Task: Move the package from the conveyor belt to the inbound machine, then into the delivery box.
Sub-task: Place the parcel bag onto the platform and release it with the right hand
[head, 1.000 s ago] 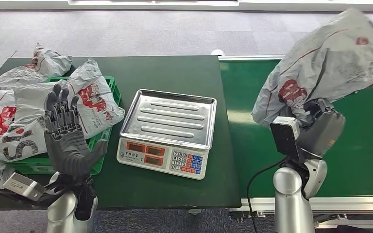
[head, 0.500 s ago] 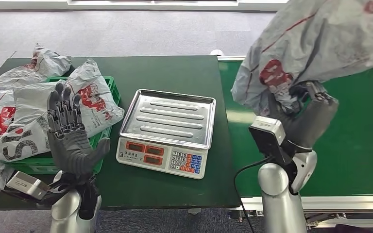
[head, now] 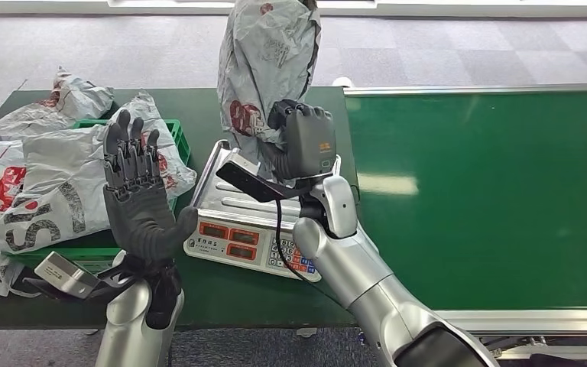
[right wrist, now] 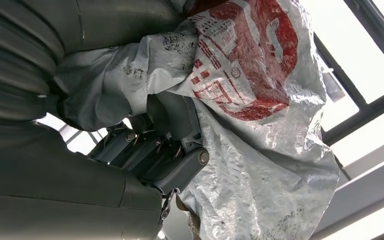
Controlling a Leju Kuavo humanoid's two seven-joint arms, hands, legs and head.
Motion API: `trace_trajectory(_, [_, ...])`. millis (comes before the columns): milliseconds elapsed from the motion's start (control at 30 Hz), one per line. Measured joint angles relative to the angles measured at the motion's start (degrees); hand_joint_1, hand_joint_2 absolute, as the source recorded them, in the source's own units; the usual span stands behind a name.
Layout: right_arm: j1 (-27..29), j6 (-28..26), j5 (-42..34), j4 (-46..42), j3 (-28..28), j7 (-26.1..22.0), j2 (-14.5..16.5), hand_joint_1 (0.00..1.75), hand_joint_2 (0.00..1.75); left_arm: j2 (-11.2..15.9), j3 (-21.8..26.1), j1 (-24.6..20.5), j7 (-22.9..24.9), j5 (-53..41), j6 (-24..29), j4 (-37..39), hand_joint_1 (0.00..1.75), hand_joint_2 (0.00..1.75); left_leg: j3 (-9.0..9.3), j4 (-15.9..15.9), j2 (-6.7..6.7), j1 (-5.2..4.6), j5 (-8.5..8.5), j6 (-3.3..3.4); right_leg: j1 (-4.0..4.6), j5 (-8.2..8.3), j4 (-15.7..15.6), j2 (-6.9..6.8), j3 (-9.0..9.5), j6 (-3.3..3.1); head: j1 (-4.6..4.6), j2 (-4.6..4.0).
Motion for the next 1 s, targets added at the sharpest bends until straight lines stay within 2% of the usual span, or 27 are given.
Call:
trace_trajectory(333, [-1.81, 0.56, -0.26, 4.91, 2.61, 0.66, 0.17, 1.75, 1.75, 0.06, -0.02, -0.23, -0.03, 0.16, 0.98, 0.73, 0.0, 1.75, -0.01, 0.0, 0.01, -0.02, 0.0, 0.0, -0.01, 0.0, -0.01, 0.0, -0.04, 0.0, -0.01, 0.0])
trace_trajectory(400, [-1.99, 0.57, -0.52, 5.51, 3.0, 0.74, 0.17, 0.87, 1.75, 0.1, -0.02, -0.23, -0.04, 0.16, 1.09, 0.73, 0.0, 1.75, -0.01, 0.0, 0.01, -0.02, 0.0, 0.0, 0.0, 0.0, -0.01, 0.0, -0.04, 0.0, -0.01, 0.0])
trace_trajectory(467, [-2.15, 0.58, -0.89, 6.08, 3.34, 0.98, 0.17, 0.0, 0.87, 0.16, -0.02, -0.21, -0.05, 0.12, 1.31, 0.72, 0.0, 1.75, -0.01, 0.0, 0.02, -0.02, 0.0, 0.0, 0.0, 0.0, 0.0, 0.01, -0.04, 0.0, -0.01, 0.0])
trace_trajectory(533, [-2.43, 0.73, -1.04, 6.9, 3.63, 1.96, 0.17, 0.0, 0.0, 0.28, -0.03, -0.12, -0.06, -0.02, 1.65, 0.65, 0.0, 1.75, -0.02, 0.0, 0.02, -0.02, 0.0, 0.0, 0.0, 0.0, 0.0, 0.01, -0.04, 0.0, -0.01, 0.0])
trace_trajectory(733, [-3.69, 2.32, -1.13, 9.69, 4.41, 5.83, 0.16, 0.0, 0.0, 0.9, -0.1, 0.89, -0.09, -0.44, 2.32, -0.08, 0.0, 1.75, -0.03, 0.0, 0.01, -0.02, 0.0, 0.0, -0.01, 0.0, 0.0, 0.01, -0.06, 0.0, 0.0, 0.0])
trace_trajectory(1000, [-4.22, 3.7, -1.16, 11.49, 4.4, 4.18, 0.05, 0.0, 0.0, 1.5, -1.17, 1.87, -0.08, -0.7, 3.12, -0.42, 0.0, 1.75, -0.04, 0.0, 0.03, -0.02, 0.0, 0.0, -0.01, 0.0, 0.0, 0.01, -0.08, 0.0, 0.0, 0.0])
